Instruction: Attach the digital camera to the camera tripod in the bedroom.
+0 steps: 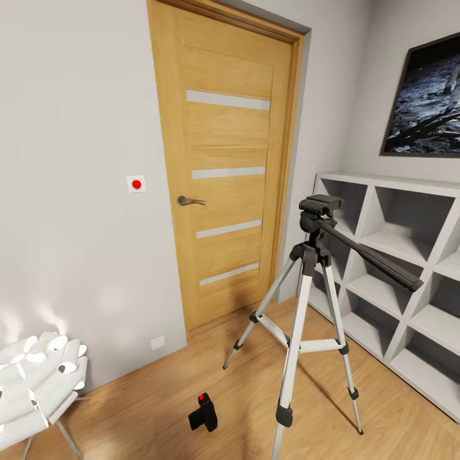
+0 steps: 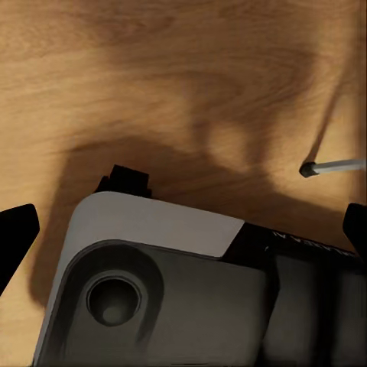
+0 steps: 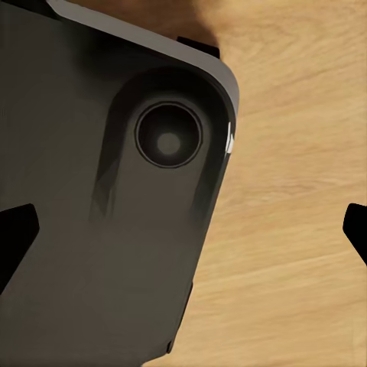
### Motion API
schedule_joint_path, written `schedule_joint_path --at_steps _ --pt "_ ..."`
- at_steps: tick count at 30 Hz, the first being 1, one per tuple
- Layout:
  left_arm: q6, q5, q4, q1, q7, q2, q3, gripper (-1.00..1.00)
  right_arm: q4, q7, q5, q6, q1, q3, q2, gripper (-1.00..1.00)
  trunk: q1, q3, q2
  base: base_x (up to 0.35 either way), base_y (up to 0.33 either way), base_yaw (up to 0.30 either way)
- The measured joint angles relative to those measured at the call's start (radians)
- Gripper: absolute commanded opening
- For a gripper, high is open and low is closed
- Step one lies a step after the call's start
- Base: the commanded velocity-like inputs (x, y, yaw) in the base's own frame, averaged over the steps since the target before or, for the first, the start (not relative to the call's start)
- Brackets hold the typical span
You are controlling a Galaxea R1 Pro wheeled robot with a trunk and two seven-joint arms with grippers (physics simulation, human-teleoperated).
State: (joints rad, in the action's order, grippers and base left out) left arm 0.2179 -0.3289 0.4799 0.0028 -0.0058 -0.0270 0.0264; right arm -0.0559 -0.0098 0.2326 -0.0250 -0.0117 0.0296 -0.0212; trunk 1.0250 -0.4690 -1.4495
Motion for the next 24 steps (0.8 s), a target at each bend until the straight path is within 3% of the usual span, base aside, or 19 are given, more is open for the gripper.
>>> schedule_joint_path --at_steps 8,19,24 --pt "0.009 0.010 -0.001 0.000 -0.001 -0.002 -0.002 1.00 0.000 0.000 -0.001 0.000 0.000 0.000 0.001 1.00 0.000 0.000 0.000 0.000 0.000 -0.020" --pt "0.007 0.006 -0.026 0.000 0.007 -0.004 0.002 1.00 0.000 -0.001 -0.001 0.001 0.000 -0.001 0.001 1.00 0.000 0.000 0.000 0.000 0.000 -0.219" --pt "0.007 0.002 -0.088 0.000 0.007 -0.007 0.004 1.00 0.000 -0.001 -0.001 0.001 0.000 -0.001 0.001 1.00 0.000 0.000 0.000 0.000 0.000 -0.239"
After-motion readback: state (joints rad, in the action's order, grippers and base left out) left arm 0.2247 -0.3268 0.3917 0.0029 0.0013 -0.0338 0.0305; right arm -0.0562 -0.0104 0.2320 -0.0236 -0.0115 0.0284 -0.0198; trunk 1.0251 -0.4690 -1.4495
